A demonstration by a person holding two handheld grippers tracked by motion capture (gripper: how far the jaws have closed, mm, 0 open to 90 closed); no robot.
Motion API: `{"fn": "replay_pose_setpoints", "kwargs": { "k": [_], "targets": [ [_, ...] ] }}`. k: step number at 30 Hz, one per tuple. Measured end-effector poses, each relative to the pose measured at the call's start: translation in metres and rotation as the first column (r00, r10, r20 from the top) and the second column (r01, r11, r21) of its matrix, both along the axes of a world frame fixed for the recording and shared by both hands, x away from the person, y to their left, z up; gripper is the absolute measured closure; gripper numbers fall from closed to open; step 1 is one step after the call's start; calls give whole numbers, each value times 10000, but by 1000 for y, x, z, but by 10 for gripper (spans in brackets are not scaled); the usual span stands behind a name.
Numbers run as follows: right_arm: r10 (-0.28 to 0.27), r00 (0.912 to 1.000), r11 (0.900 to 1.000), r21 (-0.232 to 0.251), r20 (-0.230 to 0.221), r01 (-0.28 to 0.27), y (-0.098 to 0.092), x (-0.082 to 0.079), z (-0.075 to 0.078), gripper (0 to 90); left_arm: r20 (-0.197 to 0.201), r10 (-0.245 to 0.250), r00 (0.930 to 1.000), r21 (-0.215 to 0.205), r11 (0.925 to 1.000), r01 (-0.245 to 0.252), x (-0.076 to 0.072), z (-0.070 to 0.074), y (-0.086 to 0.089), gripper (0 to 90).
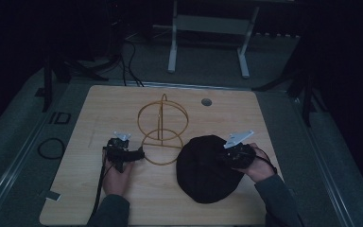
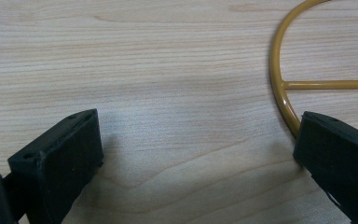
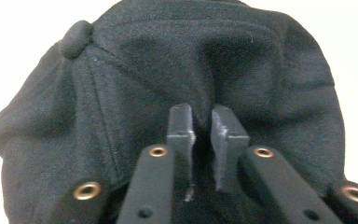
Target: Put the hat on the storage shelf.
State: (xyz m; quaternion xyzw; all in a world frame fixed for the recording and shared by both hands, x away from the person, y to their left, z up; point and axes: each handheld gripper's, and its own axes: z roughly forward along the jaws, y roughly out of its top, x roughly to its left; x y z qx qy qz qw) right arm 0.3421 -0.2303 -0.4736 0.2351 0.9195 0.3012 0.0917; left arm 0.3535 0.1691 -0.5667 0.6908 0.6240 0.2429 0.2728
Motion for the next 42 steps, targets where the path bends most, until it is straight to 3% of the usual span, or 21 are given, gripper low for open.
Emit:
{"fn": "replay_pose_setpoints", "kwargs": {
  "k": [6, 15, 29, 31, 42],
  "targets": [
    [5, 10000, 9996, 270, -8, -5, -3, -3, 8, 853, -1, 0, 10000, 1, 10000, 0, 0, 0, 0, 7],
    [-118, 9988, 9974, 719, 469, 84, -9, -8, 29, 858, 1, -1, 10000, 1, 10000, 1, 0, 0, 0, 8],
    [-493, 9970, 9886, 1454, 601, 402, -12, -12, 40, 860, 1, 0, 10000, -1, 10000, 0, 0, 0, 0, 7],
    [-569, 9954, 9874, 1517, 776, 446, -12, -14, 45, 863, 0, 1, 10000, -3, 10000, -1, 0, 0, 0, 7],
    [-621, 9958, 9831, 1762, 670, 494, -16, -13, 56, 866, 2, 0, 10000, -2, 10000, 0, 0, 0, 0, 7]
  ]
}}
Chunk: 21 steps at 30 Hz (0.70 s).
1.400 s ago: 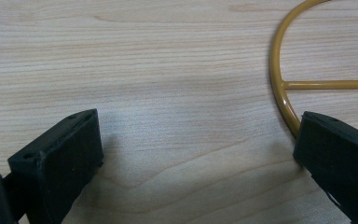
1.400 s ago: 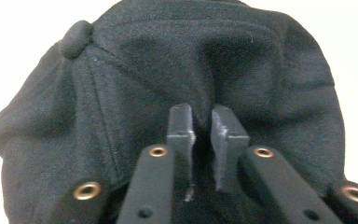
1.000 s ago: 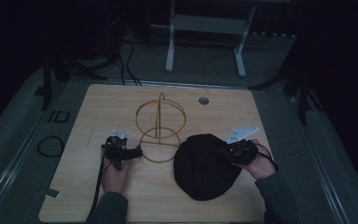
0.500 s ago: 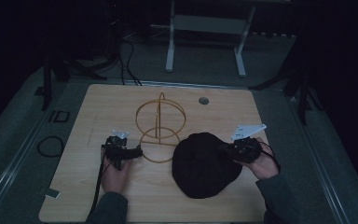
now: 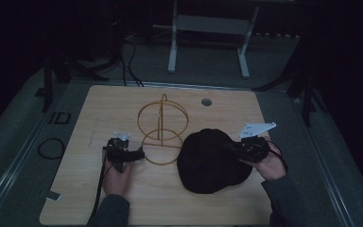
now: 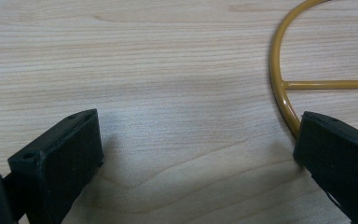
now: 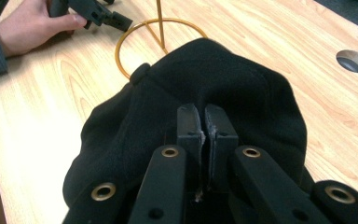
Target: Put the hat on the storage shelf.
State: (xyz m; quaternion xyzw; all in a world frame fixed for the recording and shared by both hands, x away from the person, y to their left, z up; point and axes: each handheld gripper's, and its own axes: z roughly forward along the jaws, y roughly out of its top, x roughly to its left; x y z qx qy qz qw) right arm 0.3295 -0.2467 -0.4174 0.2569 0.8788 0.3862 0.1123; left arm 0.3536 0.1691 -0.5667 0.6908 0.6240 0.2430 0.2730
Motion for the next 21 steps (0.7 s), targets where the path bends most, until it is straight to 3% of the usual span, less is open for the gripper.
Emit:
{"fn": "replay_pose_setpoints", "kwargs": {
  "k": [8, 21],
  "targets": [
    [-375, 9992, 9969, 683, -151, 385, -7, 3, 10, 867, -3, -2, 10000, 2, 10000, 2, 0, 0, 0, 7],
    [-495, 9988, 9943, 948, -16, 494, -4, 6, 31, 868, -1, 0, 10000, 1, 10000, 0, 0, 0, 0, 7]
  ]
}}
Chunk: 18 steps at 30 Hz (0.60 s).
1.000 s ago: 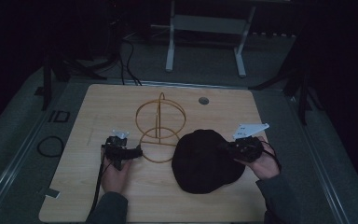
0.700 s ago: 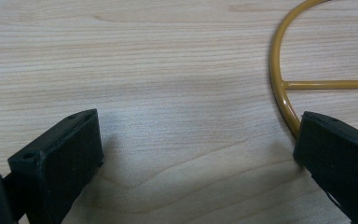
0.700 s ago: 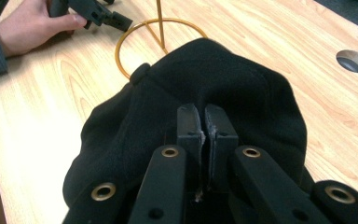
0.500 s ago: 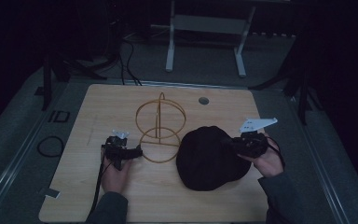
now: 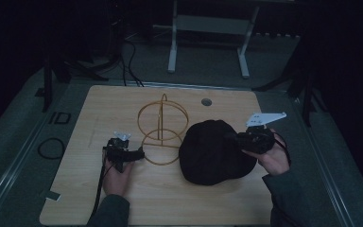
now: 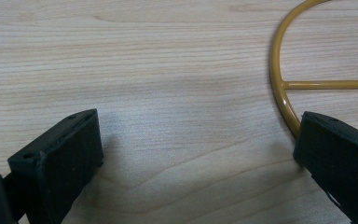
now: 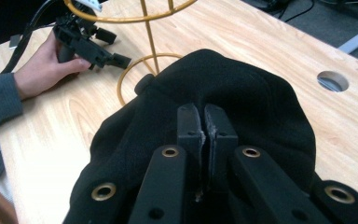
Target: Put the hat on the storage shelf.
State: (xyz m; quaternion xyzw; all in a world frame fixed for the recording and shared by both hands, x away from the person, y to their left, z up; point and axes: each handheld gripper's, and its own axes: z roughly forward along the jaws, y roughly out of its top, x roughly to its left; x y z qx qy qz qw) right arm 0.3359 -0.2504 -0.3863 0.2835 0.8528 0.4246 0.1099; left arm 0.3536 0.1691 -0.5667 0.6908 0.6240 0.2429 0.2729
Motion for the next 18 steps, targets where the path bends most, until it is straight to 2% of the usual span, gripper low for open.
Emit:
{"fn": "replay_pose_setpoints", "kwargs": {
  "k": [7, 18],
  "targets": [
    [35, 10000, 10000, 86, -10, -35, 0, 2, 9, 868, -1, -2, 10000, 2, 10000, 2, 0, 0, 0, 7],
    [-16, 9998, 9985, 547, 188, 5, -5, 3, 24, 868, 19, 18, 10000, -18, 10000, -18, 0, 0, 0, 7]
  ]
}}
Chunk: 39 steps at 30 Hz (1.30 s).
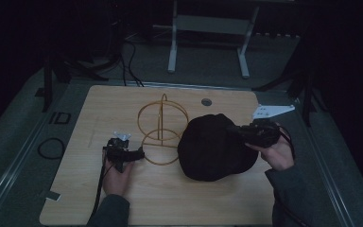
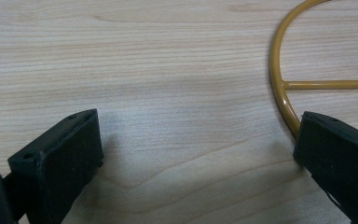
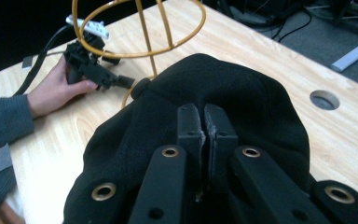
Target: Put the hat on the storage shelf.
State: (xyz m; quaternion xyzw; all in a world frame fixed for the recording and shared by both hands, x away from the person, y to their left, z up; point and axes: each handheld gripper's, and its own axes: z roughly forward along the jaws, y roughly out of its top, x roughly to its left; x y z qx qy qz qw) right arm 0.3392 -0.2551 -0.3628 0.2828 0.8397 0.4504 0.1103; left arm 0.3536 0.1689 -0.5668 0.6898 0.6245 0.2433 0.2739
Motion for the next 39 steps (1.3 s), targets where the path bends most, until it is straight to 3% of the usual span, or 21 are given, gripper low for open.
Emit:
{"fn": "replay_pose_setpoints", "kwargs": {
  "k": [13, 39],
  "targets": [
    [-121, 9995, 9969, 785, 300, 97, -12, 5, 21, 868, -27, -16, 10000, 13, 10000, 16, 0, 0, 0, 7],
    [-566, 9963, 9914, 1217, 646, 484, -37, 22, 64, 868, -45, -32, 10000, 33, 10000, 32, 0, 0, 0, 7]
  ]
}}
